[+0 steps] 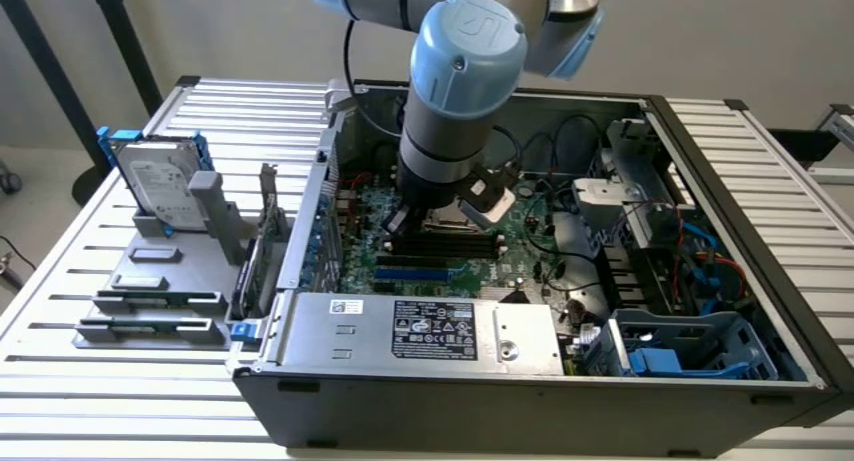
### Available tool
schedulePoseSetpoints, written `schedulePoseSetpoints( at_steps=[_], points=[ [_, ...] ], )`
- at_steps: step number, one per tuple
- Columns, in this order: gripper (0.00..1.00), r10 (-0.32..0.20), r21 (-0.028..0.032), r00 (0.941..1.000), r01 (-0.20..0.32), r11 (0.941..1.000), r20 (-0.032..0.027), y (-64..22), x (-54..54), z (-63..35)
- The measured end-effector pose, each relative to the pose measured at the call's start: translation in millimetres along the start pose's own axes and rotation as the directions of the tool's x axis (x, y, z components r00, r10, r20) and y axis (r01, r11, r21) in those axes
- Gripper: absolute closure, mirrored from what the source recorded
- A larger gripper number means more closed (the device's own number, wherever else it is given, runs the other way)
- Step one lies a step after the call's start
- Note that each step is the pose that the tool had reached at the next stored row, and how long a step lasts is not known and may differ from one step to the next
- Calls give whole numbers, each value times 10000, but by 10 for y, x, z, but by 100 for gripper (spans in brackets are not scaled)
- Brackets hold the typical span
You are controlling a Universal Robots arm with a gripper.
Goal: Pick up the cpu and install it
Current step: 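Install the first cpu locking lever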
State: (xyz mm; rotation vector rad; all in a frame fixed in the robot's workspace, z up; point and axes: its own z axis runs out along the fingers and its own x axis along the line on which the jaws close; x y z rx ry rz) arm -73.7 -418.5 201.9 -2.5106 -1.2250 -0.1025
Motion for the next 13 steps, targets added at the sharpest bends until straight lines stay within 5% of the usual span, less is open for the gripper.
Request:
schedulePoseSetpoints(
  at_steps=[13],
  points=[
    [89,-166,39,9999,166,9999,46,1,-1,16]
  ],
)
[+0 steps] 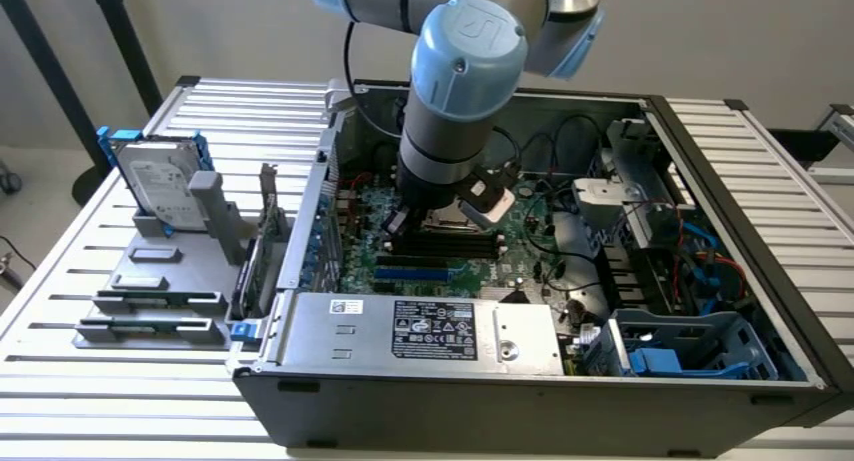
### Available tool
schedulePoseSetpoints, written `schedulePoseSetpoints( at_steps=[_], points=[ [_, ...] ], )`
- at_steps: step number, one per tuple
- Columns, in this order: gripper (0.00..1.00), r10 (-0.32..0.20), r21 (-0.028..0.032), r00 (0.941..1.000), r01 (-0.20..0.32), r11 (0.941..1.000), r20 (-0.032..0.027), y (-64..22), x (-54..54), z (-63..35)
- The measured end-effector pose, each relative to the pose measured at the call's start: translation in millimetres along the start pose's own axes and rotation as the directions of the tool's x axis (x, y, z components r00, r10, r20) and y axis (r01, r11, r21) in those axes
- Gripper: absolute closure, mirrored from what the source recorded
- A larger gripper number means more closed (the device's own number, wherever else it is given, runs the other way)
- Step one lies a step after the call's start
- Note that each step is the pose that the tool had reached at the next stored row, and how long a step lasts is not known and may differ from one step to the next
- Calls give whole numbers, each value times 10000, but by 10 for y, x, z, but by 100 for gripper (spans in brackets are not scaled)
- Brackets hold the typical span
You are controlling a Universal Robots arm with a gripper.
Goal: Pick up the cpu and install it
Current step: 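Install the first cpu locking lever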
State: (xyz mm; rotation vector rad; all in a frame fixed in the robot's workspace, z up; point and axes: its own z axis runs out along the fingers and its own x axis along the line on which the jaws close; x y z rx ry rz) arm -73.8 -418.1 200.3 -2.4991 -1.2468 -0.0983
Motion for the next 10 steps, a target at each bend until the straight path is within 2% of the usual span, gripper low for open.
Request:
schedulePoseSetpoints(
  at_steps=[10],
  points=[
    [89,-90,45,10000,90,9999,-6,-24,19,-81]
  ],
)
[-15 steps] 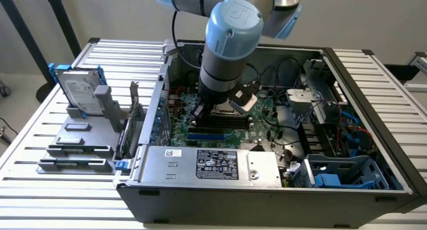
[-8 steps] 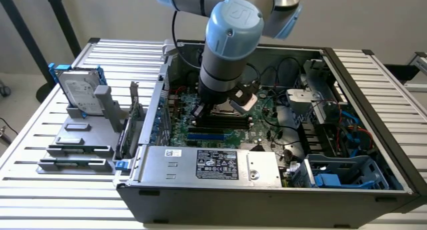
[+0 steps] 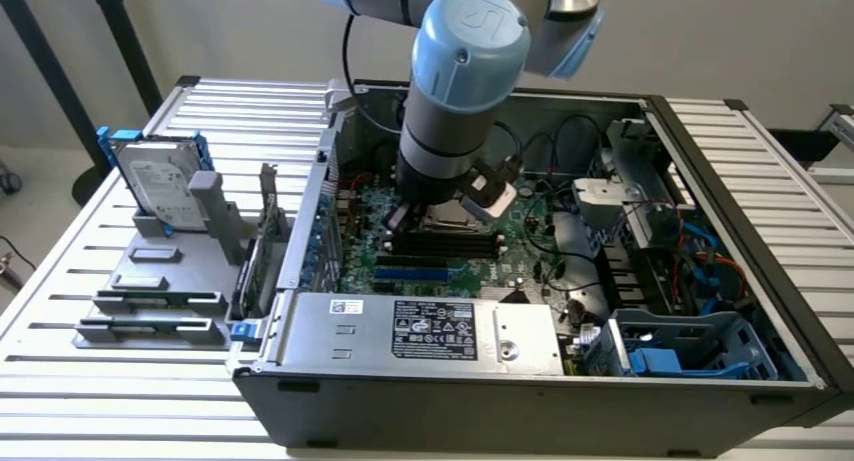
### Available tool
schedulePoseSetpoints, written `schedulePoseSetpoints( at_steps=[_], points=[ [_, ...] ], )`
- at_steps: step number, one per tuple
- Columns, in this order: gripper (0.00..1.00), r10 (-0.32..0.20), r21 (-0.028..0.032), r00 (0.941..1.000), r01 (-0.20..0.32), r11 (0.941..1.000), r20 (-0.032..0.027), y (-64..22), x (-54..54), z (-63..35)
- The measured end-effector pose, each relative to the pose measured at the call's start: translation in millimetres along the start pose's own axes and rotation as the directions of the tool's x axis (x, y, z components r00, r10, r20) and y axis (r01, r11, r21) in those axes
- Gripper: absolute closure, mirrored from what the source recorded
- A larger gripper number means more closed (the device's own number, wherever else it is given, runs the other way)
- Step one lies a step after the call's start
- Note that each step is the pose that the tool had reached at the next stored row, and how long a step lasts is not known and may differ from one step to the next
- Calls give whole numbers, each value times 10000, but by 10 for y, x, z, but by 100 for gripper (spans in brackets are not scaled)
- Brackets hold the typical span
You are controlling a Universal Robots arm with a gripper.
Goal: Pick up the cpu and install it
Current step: 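Install the first cpu locking lever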
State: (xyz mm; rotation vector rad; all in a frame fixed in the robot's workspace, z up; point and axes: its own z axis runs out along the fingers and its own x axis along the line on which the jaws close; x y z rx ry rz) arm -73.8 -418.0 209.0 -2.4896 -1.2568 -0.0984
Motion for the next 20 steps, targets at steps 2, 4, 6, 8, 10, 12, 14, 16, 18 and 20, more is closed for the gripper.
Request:
schedulePoseSetpoints(
  at_steps=[2,4,6,8,10,12,14,16,18,20],
  points=[
    [89,-13,11,10000,13,10000,-9,-12,10,-41],
    [89,-24,23,10000,24,10000,-20,-23,20,-82],
    [89,-34,33,10000,34,10000,-25,-28,26,-104],
    [89,-47,41,10000,48,10000,-31,-28,27,-105],
    [89,-64,49,10000,64,10000,-31,-27,28,-106],
    [89,-94,65,10000,94,9999,-33,-23,30,-107],
    [89,-140,93,9999,140,9999,-46,-15,37,-108],
    [89,-197,126,9998,198,9997,-59,-3,46,-109],
    [89,-254,158,9996,255,9995,-75,7,53,-109],
    [89,-285,171,9996,287,9994,-84,12,55,-106]
  ],
)
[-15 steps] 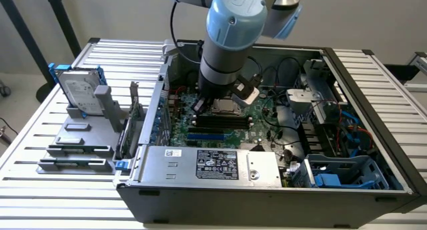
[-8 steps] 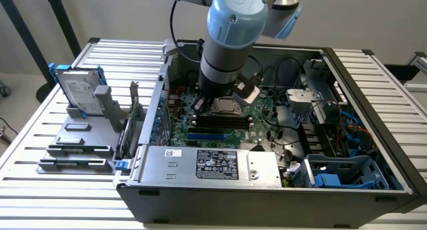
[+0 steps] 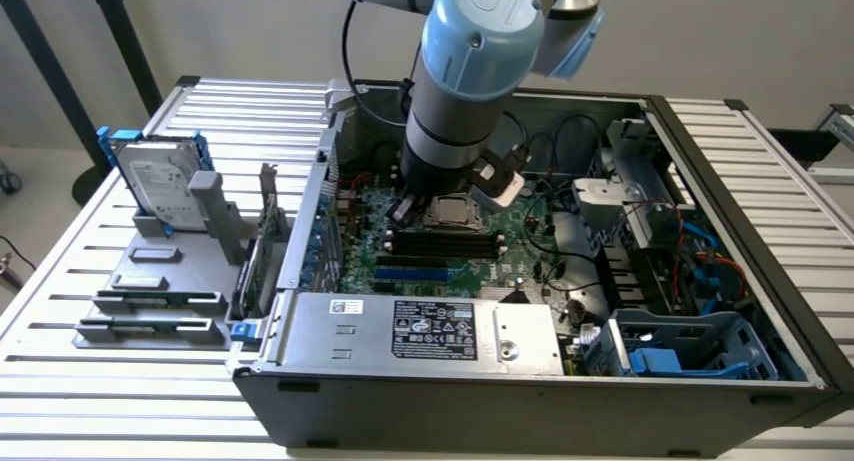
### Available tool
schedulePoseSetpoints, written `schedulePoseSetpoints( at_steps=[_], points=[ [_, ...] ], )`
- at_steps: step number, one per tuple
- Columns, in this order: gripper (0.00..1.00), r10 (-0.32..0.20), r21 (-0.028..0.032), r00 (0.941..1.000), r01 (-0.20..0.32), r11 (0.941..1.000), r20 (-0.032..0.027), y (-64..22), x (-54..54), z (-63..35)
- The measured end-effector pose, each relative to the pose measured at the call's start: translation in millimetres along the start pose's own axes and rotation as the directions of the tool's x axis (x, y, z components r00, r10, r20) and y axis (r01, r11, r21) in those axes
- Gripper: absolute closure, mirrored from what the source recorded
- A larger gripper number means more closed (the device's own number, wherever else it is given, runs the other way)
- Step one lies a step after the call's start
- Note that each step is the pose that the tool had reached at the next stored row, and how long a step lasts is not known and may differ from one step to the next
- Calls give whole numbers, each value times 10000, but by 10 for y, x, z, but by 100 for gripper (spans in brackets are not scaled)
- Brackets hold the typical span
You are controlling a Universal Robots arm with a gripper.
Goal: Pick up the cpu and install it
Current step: 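Install the first cpu locking lever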
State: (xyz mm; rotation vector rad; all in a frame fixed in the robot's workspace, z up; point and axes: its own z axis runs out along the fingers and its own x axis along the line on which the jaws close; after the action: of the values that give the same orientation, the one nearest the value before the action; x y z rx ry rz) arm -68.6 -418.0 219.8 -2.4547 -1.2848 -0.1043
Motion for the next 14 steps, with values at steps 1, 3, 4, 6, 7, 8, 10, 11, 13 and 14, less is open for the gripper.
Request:
schedulePoseSetpoints(
  at_steps=[1,3,4,6,7,8,10,11,13,14],
  points=[
    [89,-14,1,10000,14,10000,-3,2,-1,6],
    [89,-31,-7,10000,31,10000,-4,8,-6,23],
    [89,-37,-13,10000,37,10000,-7,12,-8,35],
    [89,-50,-34,10000,50,10000,-22,20,-15,62],
    [89,-55,-47,10000,55,10000,-30,23,-18,74],
    [89,-62,-59,10000,61,10000,-38,27,-21,86],
    [89,-69,-76,10000,69,9999,-51,31,-24,100],
    [89,-72,-83,10000,72,9999,-54,31,-26,104],
    [89,-75,-90,10000,75,9999,-59,28,-32,112],
    [89,-76,-92,10000,75,9999,-60,26,-36,117]
  ],
)
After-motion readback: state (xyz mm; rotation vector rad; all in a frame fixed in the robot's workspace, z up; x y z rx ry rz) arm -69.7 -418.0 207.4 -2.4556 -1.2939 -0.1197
